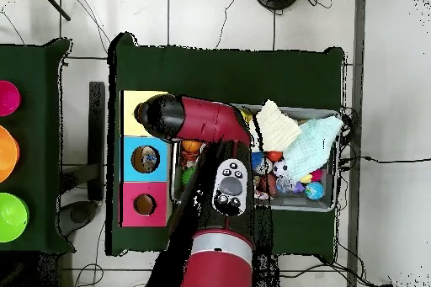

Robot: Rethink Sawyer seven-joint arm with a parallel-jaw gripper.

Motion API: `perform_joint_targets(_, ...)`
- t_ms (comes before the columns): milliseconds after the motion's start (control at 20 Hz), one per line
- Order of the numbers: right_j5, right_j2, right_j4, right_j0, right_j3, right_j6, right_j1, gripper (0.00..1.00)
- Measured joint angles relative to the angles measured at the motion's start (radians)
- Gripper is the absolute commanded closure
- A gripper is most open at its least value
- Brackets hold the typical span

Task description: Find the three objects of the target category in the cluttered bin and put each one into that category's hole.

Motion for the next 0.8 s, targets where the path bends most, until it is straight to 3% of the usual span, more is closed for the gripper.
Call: perform_joint_targets(800, 0.003, 0.006, 0.0, -0.06, -0.07, 0.0, 0.065, 0.0)
